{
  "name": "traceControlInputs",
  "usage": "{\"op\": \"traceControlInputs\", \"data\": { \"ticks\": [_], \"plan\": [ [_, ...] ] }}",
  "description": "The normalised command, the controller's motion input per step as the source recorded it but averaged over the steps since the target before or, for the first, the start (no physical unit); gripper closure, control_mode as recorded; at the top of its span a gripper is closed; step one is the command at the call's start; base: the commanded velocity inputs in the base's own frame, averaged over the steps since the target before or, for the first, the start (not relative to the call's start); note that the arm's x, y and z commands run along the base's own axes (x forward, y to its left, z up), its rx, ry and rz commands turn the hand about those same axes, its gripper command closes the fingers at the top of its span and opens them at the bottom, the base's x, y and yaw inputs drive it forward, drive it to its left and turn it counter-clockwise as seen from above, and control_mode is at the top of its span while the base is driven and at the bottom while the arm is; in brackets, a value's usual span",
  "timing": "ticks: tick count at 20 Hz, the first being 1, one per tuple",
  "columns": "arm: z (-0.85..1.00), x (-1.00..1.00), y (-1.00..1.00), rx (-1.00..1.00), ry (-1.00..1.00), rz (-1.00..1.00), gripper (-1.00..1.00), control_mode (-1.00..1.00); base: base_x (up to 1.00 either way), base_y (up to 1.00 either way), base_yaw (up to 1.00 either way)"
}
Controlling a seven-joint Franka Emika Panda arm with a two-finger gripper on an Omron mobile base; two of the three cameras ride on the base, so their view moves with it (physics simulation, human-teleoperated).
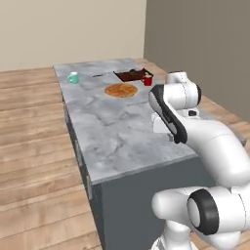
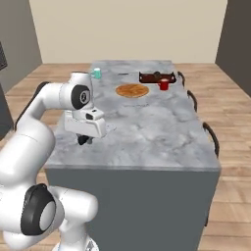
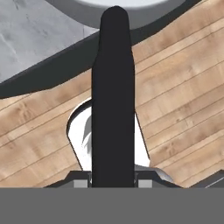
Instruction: Take the pizza cutter from the drawer on the right and place it on the dining counter for cutting.
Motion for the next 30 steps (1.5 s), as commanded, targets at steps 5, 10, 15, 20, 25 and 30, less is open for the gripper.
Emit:
{"op": "traceControlInputs", "data": {
  "ticks": [5,10,15,20,25,30],
  "plan": [
    [0.00,0.00,0.00,0.00,0.00,0.00,1.00,1.00,-0.07,-1.00,0.18],
    [0.00,0.00,0.00,0.00,0.00,0.00,1.00,1.00,0.00,-1.00,0.21],
    [0.00,0.00,0.00,0.00,0.00,0.00,1.00,1.00,-0.16,-1.00,0.20],
    [0.00,0.00,0.00,0.00,0.00,0.00,1.00,1.00,-0.07,-1.00,0.23],
    [0.00,0.00,0.00,0.00,0.00,0.00,1.00,1.00,-0.01,-1.00,0.31],
    [0.00,0.00,0.00,0.00,0.00,0.00,1.00,1.00,0.00,-1.00,0.44]
  ]
}}
